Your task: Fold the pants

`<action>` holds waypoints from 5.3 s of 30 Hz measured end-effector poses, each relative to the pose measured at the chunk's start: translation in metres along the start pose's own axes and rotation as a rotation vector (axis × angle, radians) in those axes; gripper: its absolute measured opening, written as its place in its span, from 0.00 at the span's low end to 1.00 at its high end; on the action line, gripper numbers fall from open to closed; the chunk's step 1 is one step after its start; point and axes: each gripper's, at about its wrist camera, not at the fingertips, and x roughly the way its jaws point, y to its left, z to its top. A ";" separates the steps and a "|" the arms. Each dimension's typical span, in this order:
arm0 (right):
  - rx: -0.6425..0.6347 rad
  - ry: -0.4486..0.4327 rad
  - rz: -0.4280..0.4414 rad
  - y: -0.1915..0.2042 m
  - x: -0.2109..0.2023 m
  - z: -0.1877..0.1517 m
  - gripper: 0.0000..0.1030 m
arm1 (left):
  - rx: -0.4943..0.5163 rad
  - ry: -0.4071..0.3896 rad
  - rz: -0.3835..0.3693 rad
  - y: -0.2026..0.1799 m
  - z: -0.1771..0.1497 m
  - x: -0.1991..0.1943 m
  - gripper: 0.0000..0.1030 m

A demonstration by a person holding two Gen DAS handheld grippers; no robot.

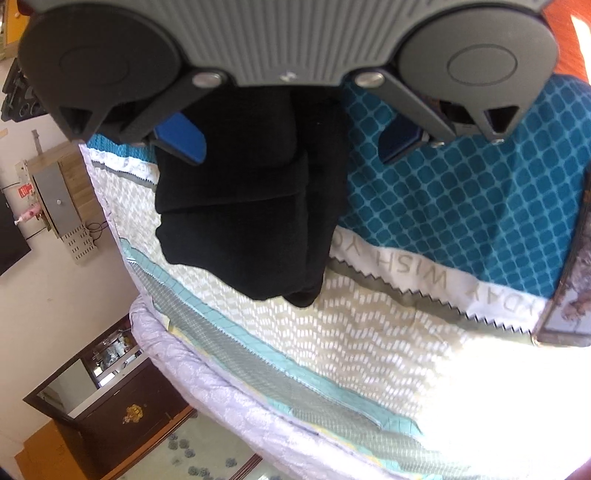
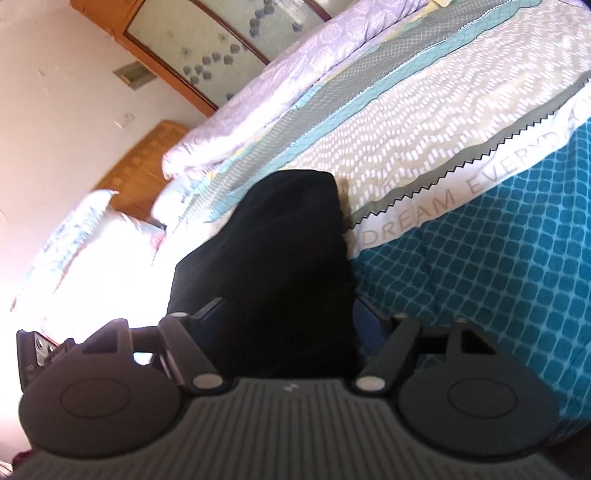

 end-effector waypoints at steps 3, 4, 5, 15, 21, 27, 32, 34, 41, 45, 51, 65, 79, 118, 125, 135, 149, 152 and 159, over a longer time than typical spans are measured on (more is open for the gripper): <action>-0.009 0.021 0.006 -0.003 0.009 0.002 0.61 | -0.031 0.042 -0.043 0.004 0.001 0.016 1.00; -0.011 0.029 0.010 -0.003 0.012 0.002 0.61 | -0.038 0.051 -0.049 0.004 0.002 0.022 1.00; -0.015 0.037 0.011 -0.003 0.015 0.002 0.61 | -0.041 0.057 -0.054 0.004 0.003 0.027 1.00; 0.081 0.137 0.116 -0.007 0.050 0.002 0.32 | -0.008 0.068 -0.041 -0.018 0.001 0.061 0.65; -0.088 0.028 0.180 0.040 0.038 0.044 0.18 | 0.046 -0.057 -0.112 -0.054 0.046 0.036 0.36; -0.246 -0.181 0.256 0.087 0.054 0.143 0.18 | 0.179 -0.233 -0.143 -0.107 0.136 0.040 0.36; -0.359 -0.269 0.176 0.089 0.099 0.215 0.18 | 0.272 -0.288 -0.074 -0.136 0.209 0.102 0.36; -0.383 -0.286 0.118 0.074 0.124 0.239 0.18 | 0.283 -0.265 -0.057 -0.142 0.233 0.145 0.36; -0.273 -0.214 -0.080 -0.027 0.222 0.261 0.18 | 0.217 -0.097 0.048 -0.111 0.248 0.288 0.36; -0.171 -0.140 -0.105 -0.056 0.246 0.239 0.26 | 0.242 -0.138 0.063 -0.104 0.228 0.298 0.53; -0.049 -0.243 -0.216 -0.032 0.194 0.231 0.50 | 0.227 -0.174 0.239 -0.125 0.220 0.234 0.56; -0.195 -0.117 -0.290 0.037 0.022 0.030 0.60 | 0.403 -0.089 0.405 -0.167 0.012 0.088 0.79; -0.208 -0.124 -0.306 0.058 -0.023 -0.028 0.75 | 0.402 -0.172 0.461 -0.180 -0.054 0.032 1.00; -0.195 -0.141 -0.343 0.064 -0.022 -0.038 0.86 | 0.468 -0.230 0.586 -0.188 -0.069 0.021 1.00; -0.203 -0.158 -0.338 0.068 -0.026 -0.038 0.86 | 0.509 -0.281 0.627 -0.193 -0.071 0.015 1.00; -0.183 -0.172 -0.347 0.066 -0.028 -0.037 0.86 | 0.517 -0.252 0.646 -0.189 -0.071 0.019 1.00; -0.161 -0.165 -0.347 0.062 -0.029 -0.037 0.86 | 0.524 -0.216 0.687 -0.181 -0.071 0.027 1.00; -0.158 -0.164 -0.349 0.061 -0.029 -0.037 0.86 | 0.526 -0.214 0.697 -0.180 -0.071 0.028 1.00; -0.158 -0.163 -0.350 0.061 -0.029 -0.037 0.86 | 0.527 -0.208 0.705 -0.178 -0.071 0.028 1.00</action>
